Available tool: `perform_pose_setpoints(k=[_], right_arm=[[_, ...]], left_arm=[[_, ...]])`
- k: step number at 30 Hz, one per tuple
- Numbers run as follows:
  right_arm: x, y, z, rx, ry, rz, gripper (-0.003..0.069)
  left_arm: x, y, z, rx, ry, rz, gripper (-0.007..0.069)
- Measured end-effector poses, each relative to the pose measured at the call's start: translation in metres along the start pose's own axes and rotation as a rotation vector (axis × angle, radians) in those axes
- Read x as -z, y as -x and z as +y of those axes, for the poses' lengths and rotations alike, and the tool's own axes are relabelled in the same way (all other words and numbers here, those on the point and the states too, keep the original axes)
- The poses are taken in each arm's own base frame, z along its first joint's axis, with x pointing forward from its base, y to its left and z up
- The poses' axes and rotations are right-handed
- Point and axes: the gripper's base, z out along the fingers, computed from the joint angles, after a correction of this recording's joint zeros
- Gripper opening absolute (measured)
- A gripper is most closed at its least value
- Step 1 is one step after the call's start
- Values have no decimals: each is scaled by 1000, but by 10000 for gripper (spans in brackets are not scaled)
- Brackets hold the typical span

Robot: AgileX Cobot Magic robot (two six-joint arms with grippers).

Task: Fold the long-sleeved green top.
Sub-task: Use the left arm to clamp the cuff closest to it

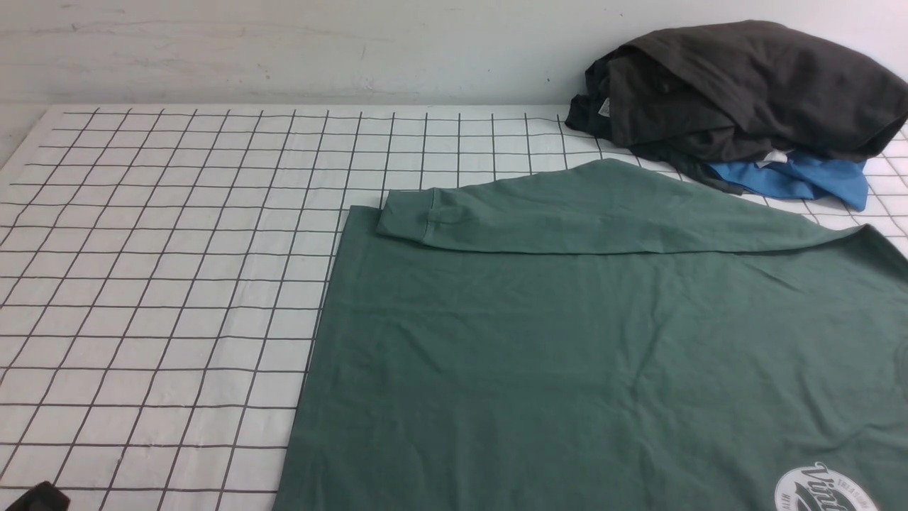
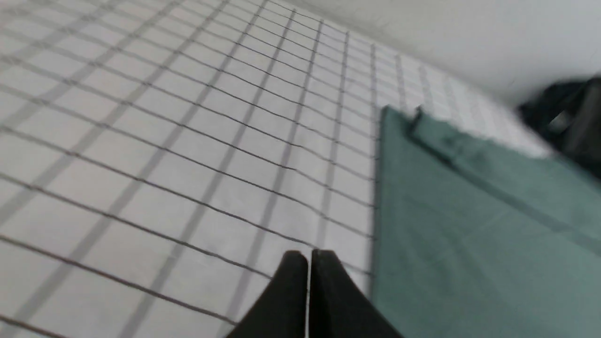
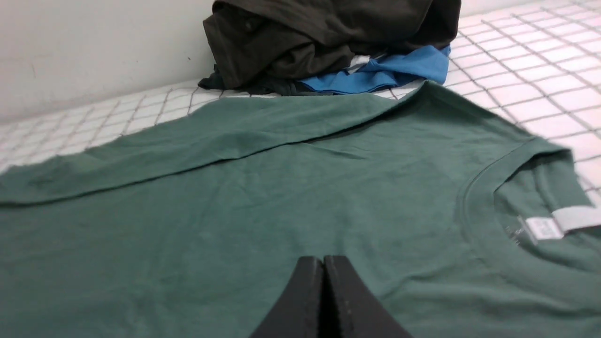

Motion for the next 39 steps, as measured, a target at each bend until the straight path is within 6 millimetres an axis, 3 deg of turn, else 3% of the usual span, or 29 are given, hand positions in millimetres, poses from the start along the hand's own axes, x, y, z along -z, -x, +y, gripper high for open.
perform_pose_setpoints(k=[3,8,11,14,20,25,31,35,39], right_arm=[[0,-1,5,-374,59,17,-14],[1,0,13,-850,141,51,-14],[1,2,14,-887,152,46,-14],[1,2,13,-837,147,37,-14],[1,7,10,-726,138,-39,-14],[3,18,12,-431,126,-87,-14],[-2,89,32,-13,85,-64,-14],[-30,130,48,176,79,193,-14],[-56,146,70,278,173,463,-14]], left_arm=[[0,-1,-6,291,-64,22,-7],[0,-1,-8,366,-82,29,-7],[0,1,-8,372,-89,3,-7],[0,4,-8,352,-95,-23,-7],[5,14,-17,131,-120,-68,-7],[23,37,-52,-220,-176,-11,-7],[14,74,-84,-525,-13,353,-7],[-3,107,-100,-710,118,647,-7],[-22,112,-115,-826,86,857,-7]])
